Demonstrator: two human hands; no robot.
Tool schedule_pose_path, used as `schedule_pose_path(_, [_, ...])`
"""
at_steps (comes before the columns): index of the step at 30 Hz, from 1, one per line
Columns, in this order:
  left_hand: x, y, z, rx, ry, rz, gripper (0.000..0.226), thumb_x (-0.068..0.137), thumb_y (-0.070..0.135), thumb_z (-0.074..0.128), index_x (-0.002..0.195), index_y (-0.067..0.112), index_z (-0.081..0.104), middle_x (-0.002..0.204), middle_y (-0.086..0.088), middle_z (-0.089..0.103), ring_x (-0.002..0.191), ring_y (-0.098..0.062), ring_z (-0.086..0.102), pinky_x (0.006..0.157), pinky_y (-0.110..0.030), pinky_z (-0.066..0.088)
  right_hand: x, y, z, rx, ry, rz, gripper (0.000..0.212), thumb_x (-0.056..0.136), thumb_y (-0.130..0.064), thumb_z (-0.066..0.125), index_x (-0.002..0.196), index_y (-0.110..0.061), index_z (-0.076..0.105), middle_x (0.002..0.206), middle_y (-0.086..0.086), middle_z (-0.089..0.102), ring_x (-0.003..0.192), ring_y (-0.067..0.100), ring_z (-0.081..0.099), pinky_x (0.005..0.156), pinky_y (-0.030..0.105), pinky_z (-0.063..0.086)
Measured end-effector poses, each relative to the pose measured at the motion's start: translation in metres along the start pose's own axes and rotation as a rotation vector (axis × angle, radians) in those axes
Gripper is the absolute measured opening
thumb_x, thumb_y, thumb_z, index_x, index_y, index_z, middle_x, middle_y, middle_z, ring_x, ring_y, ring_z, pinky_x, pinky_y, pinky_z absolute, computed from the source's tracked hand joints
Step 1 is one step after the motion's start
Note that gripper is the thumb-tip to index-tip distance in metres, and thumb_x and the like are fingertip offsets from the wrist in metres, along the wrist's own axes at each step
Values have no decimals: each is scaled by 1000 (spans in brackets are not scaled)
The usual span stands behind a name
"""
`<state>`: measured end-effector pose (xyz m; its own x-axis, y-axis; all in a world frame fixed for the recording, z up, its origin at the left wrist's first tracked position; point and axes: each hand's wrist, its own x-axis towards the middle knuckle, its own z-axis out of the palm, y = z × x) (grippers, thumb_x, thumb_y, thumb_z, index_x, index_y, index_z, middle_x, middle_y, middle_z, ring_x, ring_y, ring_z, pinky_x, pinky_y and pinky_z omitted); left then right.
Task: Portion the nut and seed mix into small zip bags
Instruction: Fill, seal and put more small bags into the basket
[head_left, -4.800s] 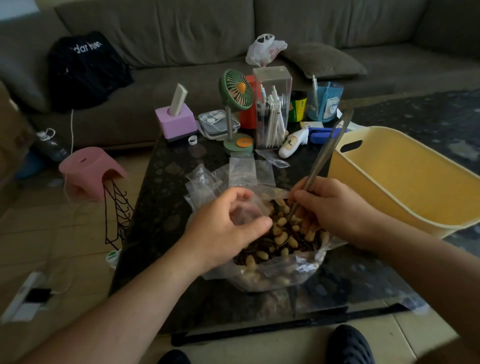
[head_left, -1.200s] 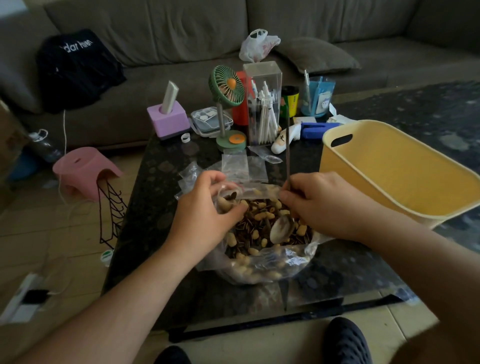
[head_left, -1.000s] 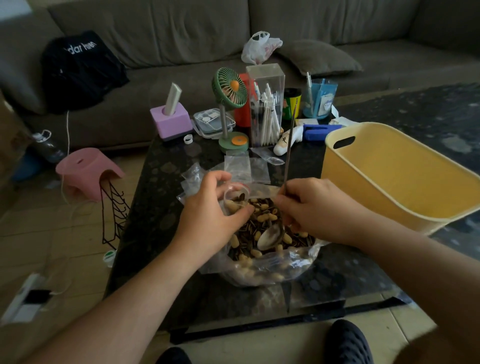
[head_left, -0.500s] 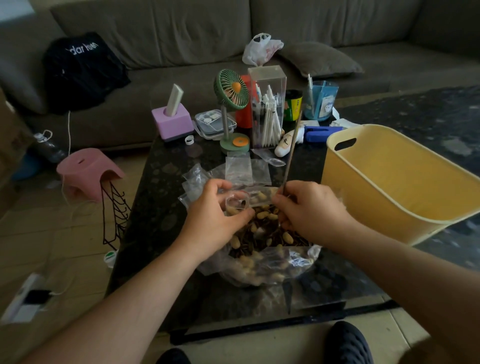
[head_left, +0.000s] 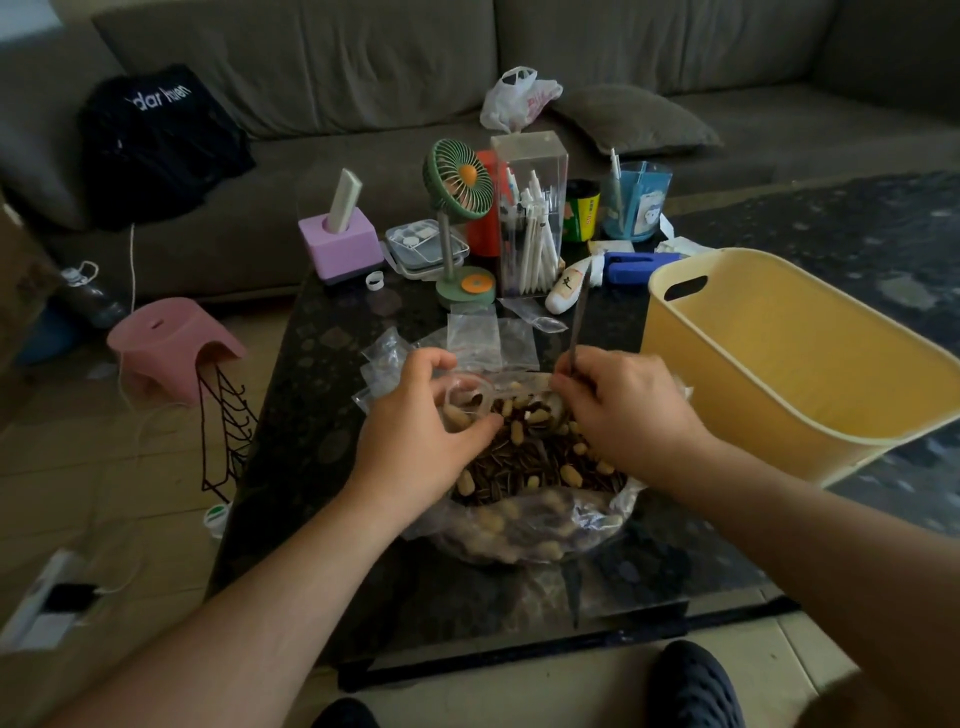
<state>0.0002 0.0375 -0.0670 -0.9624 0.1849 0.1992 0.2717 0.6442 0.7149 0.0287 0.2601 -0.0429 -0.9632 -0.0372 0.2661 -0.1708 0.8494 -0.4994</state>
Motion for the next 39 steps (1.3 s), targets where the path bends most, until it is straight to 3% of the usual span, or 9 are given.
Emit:
schedule_pose_path(5, [4,-2,3,-103,-48,-80,65,81,50,87,126,39,42,114,32,72,97,8,69,91,-36,60,-6,-7,14,9,-45,-140,25,102,-29,52,102,-13,71,95,2,71,84,22,68,77,46,57])
schedule_pose_path(9, [9,-8,3,-280,-56,-186,63,81,42,89,127,35,46,115,24,76,96,-6,75,94,-48,61,-2,-8,4,-76,-13,-150,33,101,-35,44,103,-15,69,92,1,67,78,22,64,70,46,56])
schedule_pose_path(18, [9,-6,7,-341,-93,-215,60,83,37,89,126,35,47,111,24,77,98,-8,76,95,-47,62,-7,-16,19,89,-92,-93,19,105,-25,56,90,-23,67,91,-12,67,84,10,63,80,33,54])
schedule_pose_path(27, [8,-4,3,-347,-52,-176,57,84,32,89,124,32,49,112,22,77,94,-7,76,92,-50,62,-5,-19,9,14,-199,-69,20,107,-31,52,96,-20,65,86,-7,65,79,15,61,74,39,51])
schedule_pose_path(32, [7,-7,3,-343,-123,-231,61,79,43,91,121,39,48,110,24,77,95,-4,76,91,-45,63,-9,-22,11,150,-256,64,20,107,-32,53,96,-23,67,84,-9,65,78,9,62,73,34,51])
schedule_pose_path(36, [8,-6,2,-397,-123,-279,70,59,59,90,115,44,52,115,17,77,98,-9,76,93,-49,63,-13,-25,19,290,-283,219,20,107,-33,52,95,-27,67,83,-4,72,73,9,69,72,32,59])
schedule_pose_path(39, [8,-6,1,-387,-123,-249,60,73,45,93,117,41,52,113,19,78,101,-13,75,98,-50,60,-10,-24,16,416,-298,362,17,108,-29,52,99,-26,66,82,-1,74,67,9,71,64,26,60])
